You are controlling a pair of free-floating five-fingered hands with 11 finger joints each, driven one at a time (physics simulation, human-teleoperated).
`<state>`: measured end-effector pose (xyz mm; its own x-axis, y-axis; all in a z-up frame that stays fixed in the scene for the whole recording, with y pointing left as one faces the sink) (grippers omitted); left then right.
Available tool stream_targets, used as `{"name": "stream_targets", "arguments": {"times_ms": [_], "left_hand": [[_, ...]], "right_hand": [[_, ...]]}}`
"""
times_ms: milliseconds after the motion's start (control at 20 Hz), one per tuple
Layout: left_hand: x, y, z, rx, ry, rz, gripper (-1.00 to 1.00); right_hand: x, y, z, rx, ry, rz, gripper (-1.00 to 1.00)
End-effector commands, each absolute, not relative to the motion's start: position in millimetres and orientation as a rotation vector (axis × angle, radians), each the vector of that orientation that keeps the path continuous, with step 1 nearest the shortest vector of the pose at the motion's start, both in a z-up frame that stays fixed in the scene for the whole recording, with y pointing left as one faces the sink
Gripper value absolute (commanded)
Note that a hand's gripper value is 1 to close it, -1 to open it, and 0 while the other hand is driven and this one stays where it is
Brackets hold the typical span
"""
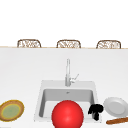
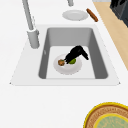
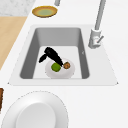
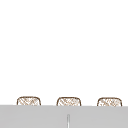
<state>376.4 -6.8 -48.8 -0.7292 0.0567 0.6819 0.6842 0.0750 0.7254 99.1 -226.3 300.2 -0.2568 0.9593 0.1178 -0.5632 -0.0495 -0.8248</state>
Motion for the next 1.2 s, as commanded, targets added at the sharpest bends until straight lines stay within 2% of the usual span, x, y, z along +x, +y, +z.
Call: {"name": "stream_targets", "arguments": {"times_ms": [0,400,600,700,1100,1150], "left_hand": [[403,-9,-54,-0.784,-1.852,-1.641,-1.00],[436,-19,-71,-0.729,-2.021,-1.714,-1.00],[426,-22,-77,-0.635,-2.075,-1.767,-1.00],[426,-17,-80,-0.700,-2.064,-1.706,-1.00],[423,11,-73,-0.732,-2.112,-1.675,-1.00],[426,14,-75,-0.740,-2.121,-1.661,1.00]], "right_hand": [[99,-226,300,-0.577,-0.954,1.608,0.00],[99,-226,300,-0.577,-0.954,1.608,0.00],[99,-226,300,-0.577,-0.954,1.608,0.00],[99,-226,300,-0.577,-0.954,1.608,0.00],[99,-226,300,-0.577,-0.954,1.608,0.00],[99,-226,300,-0.577,-0.954,1.608,0.00]]}}
